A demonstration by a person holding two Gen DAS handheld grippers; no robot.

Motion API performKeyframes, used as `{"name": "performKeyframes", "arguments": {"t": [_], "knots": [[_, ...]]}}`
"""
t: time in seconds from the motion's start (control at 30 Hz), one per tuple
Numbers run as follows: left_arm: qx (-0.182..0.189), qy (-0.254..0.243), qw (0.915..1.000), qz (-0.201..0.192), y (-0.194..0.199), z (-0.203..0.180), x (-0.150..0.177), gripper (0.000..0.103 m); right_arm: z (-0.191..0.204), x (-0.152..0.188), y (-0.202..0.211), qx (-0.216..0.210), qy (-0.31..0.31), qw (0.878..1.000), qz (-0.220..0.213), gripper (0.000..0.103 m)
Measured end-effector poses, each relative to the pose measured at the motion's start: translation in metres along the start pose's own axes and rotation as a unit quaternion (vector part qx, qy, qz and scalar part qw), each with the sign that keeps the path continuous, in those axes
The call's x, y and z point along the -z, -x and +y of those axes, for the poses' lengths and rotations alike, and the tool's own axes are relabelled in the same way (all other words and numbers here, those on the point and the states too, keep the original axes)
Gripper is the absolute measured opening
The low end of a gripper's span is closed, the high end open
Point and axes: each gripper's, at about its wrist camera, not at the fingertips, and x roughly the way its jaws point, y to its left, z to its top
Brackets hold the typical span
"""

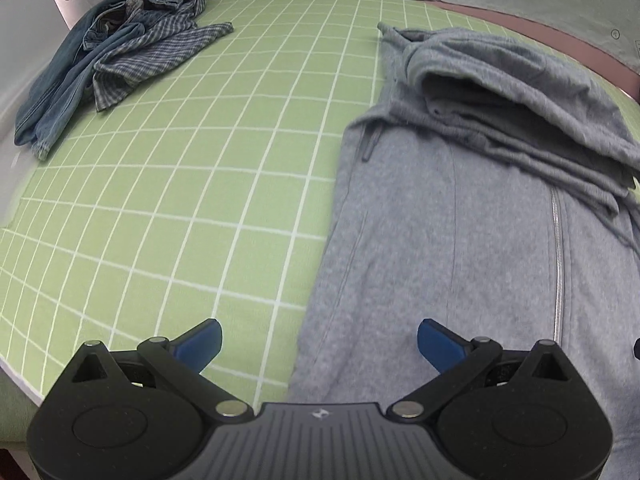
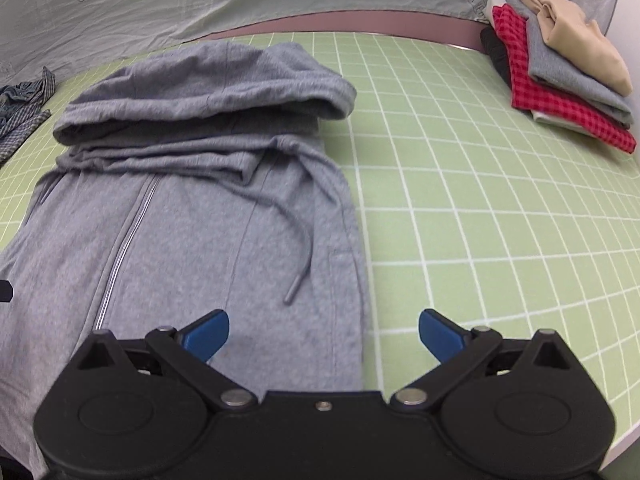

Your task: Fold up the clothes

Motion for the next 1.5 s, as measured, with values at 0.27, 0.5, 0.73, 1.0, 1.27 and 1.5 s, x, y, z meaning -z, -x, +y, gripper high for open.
{"name": "performKeyframes", "arguments": {"t": [0.27,0.5,0.73,1.0,1.27,1.5], "knots": [[0.017,-0.006,0.9998,0.011,0.003,0.004,0.026,0.101,0.007,0.029,0.007,-0.016,-0.007,1.0,0.015,0.102],[0.054,-0.009,0.9985,0.005,0.009,0.004,0.033,0.084,0.007,0.04,0.01,-0.022,-0.03,0.999,0.027,0.102],[0.109,-0.029,0.9936,0.01,0.016,-0.005,0.022,0.026,0.012,0.037,0.017,-0.049,-0.017,0.998,0.018,0.047],[0.191,0.014,0.9813,-0.023,0.052,-0.004,-0.031,0.016,0.008,-0.004,0.03,-0.12,-0.034,0.992,-0.022,0.015],[0.221,0.032,0.9685,-0.11,0.071,-0.008,-0.128,0.016,-0.003,-0.092,0.036,-0.146,-0.055,0.981,-0.112,0.014],[0.196,0.077,0.9695,-0.124,0.021,-0.011,-0.2,0.017,-0.016,-0.161,-0.012,-0.107,-0.081,0.979,-0.153,0.015]]}}
